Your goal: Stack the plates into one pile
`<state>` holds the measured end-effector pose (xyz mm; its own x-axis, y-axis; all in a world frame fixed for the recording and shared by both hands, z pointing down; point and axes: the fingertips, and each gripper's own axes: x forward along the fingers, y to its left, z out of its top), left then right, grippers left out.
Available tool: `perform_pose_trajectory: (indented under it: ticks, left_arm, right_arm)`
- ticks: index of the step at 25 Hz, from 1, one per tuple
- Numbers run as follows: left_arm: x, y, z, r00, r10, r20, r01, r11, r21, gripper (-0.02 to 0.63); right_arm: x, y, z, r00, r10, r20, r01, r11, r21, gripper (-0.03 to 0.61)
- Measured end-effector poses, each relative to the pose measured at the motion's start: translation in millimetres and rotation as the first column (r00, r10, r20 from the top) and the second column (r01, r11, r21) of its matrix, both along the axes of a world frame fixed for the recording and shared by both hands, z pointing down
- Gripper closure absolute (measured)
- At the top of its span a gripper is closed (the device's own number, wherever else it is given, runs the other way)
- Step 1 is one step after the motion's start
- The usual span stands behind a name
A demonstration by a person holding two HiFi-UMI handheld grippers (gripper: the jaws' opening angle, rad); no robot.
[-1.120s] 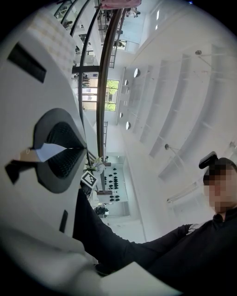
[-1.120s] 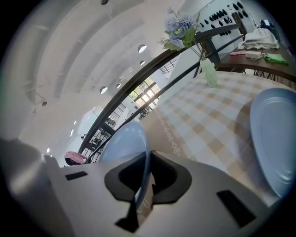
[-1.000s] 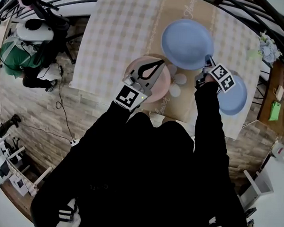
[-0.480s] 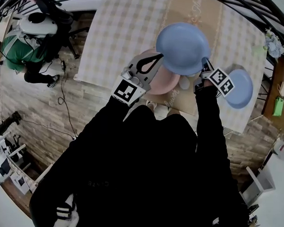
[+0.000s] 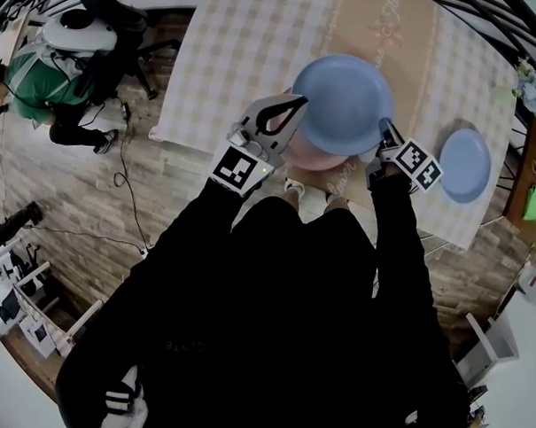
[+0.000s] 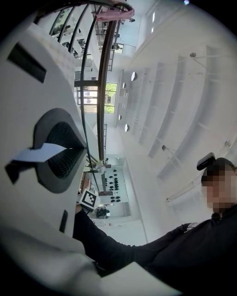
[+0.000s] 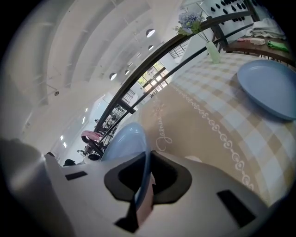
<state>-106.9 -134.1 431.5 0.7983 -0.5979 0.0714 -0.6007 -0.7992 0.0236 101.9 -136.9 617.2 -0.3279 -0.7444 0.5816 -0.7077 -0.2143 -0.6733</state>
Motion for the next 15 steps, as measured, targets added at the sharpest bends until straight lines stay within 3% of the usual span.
perform_pose_trajectory:
  ticks: [15]
  left_arm:
    - [-29.4, 11.9, 11.3, 0.999, -0.032, 0.010, 0.032, 0.999, -0.016, 0.594]
  right_arm:
    - [-51.8, 29.1, 36.0, 0.993, -0.112, -0.027, 0.110, 0.992, -0.062, 0.548]
